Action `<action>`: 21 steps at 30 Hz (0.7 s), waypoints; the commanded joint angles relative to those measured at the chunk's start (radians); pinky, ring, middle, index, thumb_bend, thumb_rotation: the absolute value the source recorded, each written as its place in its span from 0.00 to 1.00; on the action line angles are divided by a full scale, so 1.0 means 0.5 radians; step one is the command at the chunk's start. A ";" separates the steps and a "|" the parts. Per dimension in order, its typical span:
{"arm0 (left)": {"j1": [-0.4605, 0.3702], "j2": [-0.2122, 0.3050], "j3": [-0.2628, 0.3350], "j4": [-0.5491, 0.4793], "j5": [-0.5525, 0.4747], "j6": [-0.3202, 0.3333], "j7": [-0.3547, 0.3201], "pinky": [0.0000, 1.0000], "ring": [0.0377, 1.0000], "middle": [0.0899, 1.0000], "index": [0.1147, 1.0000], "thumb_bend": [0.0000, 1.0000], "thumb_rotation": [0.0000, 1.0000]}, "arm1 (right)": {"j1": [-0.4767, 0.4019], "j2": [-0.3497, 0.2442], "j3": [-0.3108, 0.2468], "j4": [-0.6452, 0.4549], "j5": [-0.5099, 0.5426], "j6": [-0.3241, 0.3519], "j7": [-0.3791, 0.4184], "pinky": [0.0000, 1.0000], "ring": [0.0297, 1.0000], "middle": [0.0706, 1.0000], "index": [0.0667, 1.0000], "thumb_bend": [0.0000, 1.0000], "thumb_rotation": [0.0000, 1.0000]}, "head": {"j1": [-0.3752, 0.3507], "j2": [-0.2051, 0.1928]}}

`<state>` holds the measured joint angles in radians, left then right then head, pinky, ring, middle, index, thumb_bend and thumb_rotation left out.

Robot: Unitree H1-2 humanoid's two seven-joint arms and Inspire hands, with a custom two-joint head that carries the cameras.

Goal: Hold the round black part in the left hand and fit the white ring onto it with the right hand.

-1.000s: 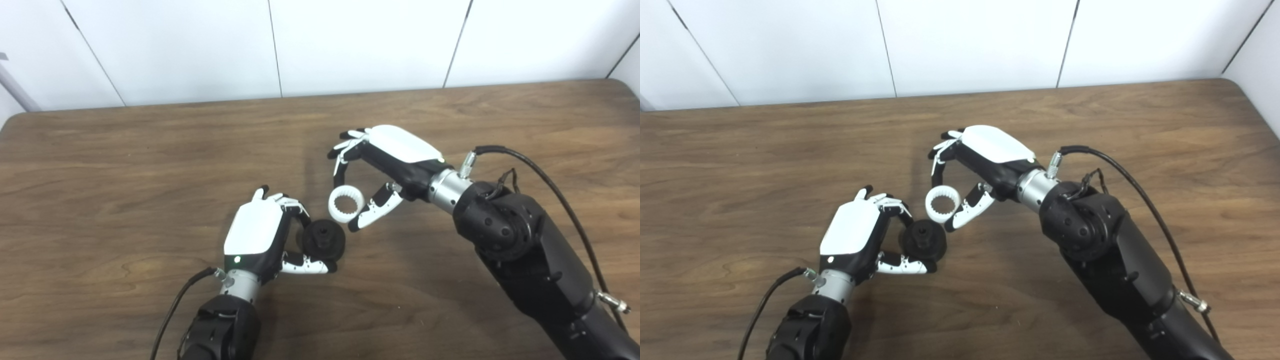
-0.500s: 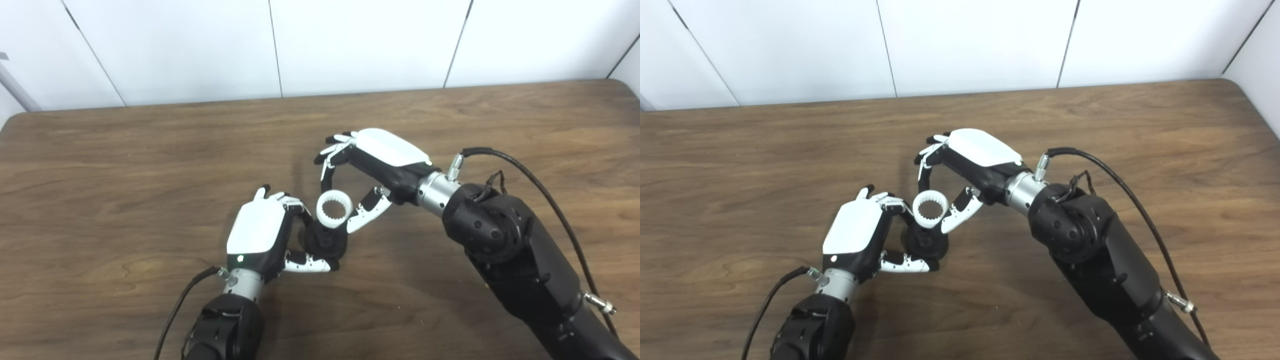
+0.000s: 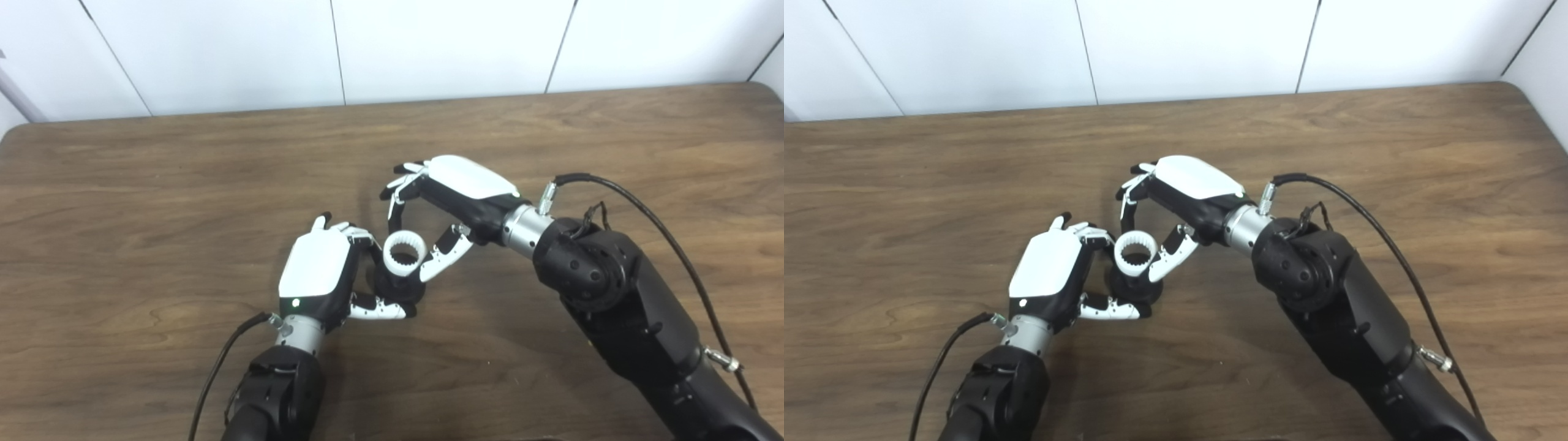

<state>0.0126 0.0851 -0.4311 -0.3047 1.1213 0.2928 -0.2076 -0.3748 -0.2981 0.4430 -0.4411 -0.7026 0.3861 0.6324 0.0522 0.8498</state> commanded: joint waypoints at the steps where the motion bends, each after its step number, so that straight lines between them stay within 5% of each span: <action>1: 0.002 -0.013 -0.029 0.043 0.008 0.010 -0.074 1.00 0.86 0.72 0.41 0.52 0.06 | -0.035 0.014 -0.008 -0.005 0.006 -0.056 -0.029 1.00 0.96 0.81 0.45 0.52 0.14 | 0.002 0.001; 21: 0.001 -0.018 -0.037 0.023 0.016 0.030 -0.093 1.00 0.86 0.73 0.41 0.52 0.06 | -0.005 0.022 0.015 0.042 -0.019 -0.070 -0.042 1.00 0.97 0.81 0.45 0.52 0.14 | 0.007 0.012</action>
<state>0.0107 0.0814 -0.4360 -0.3053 1.1292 0.3030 -0.2106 -0.3573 -0.2927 0.4591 -0.4112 -0.7131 0.3808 0.6313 0.0552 0.8560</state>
